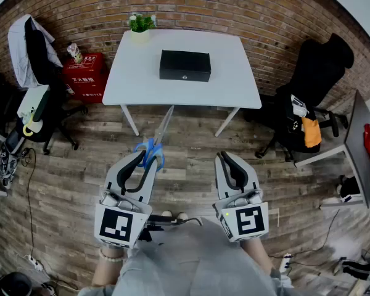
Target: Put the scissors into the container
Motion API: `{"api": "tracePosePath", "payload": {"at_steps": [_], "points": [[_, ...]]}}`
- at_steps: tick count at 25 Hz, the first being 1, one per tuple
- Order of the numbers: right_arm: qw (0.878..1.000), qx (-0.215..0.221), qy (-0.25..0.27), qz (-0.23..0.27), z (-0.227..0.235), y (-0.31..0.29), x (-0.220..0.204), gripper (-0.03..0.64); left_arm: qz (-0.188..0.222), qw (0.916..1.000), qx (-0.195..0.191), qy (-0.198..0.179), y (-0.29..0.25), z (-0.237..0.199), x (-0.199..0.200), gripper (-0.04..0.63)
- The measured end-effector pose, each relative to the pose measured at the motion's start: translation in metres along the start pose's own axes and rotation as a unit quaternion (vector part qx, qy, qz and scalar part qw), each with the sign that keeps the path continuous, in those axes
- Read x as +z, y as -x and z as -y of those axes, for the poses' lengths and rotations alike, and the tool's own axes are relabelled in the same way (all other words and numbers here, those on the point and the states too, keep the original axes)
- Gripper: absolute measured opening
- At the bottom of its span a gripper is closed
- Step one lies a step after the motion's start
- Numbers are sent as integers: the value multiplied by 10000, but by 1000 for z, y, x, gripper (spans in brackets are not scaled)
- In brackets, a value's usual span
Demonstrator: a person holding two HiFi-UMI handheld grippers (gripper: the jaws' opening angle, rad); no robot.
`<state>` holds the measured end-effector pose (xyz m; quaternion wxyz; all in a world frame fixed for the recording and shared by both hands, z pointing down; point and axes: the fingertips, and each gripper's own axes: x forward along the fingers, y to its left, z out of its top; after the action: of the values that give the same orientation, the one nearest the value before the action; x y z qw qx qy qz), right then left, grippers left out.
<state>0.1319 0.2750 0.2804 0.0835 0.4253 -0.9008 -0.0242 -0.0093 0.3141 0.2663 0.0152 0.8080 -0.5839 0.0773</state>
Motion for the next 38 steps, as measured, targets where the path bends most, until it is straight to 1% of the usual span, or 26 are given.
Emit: {"api": "tracePosePath", "payload": {"at_steps": [13, 19, 22, 25, 28, 30, 32, 33, 36, 38], "points": [[10000, 24, -51, -2, 10, 5, -7, 57, -4, 10000, 67, -60, -3, 10, 0, 100], [9997, 119, -160, 151, 16, 10, -1, 58, 9, 9998, 200, -41, -1, 15, 6, 99], [9995, 231, -63, 193, 18, 15, 1, 58, -2, 9996, 273, -12, 0, 19, 7, 100], [9991, 345, 147, 177, 15, 18, 0, 58, 8, 9994, 333, 10, 1, 22, 9, 100], [9986, 291, 209, 391, 18, 24, 3, 58, 18, 9993, 379, 32, 2, 30, 9, 100], [9986, 283, 152, 408, 22, 31, -1, 58, -124, 9991, 407, -8, 3, 37, 6, 100], [9990, 306, 110, 304, 25, 40, -9, 58, -364, 9984, 419, -64, 6, 46, 0, 100], [9992, 313, 98, 230, 28, 44, -13, 58, -385, 9984, 423, -52, 6, 50, -1, 100], [9995, 281, 13, 159, 34, 51, -20, 58, -114, 9990, 423, 46, 4, 57, 1, 100], [9996, 234, -33, 147, 37, 53, -25, 58, -86, 9991, 413, 19, 3, 60, -1, 100]]}}
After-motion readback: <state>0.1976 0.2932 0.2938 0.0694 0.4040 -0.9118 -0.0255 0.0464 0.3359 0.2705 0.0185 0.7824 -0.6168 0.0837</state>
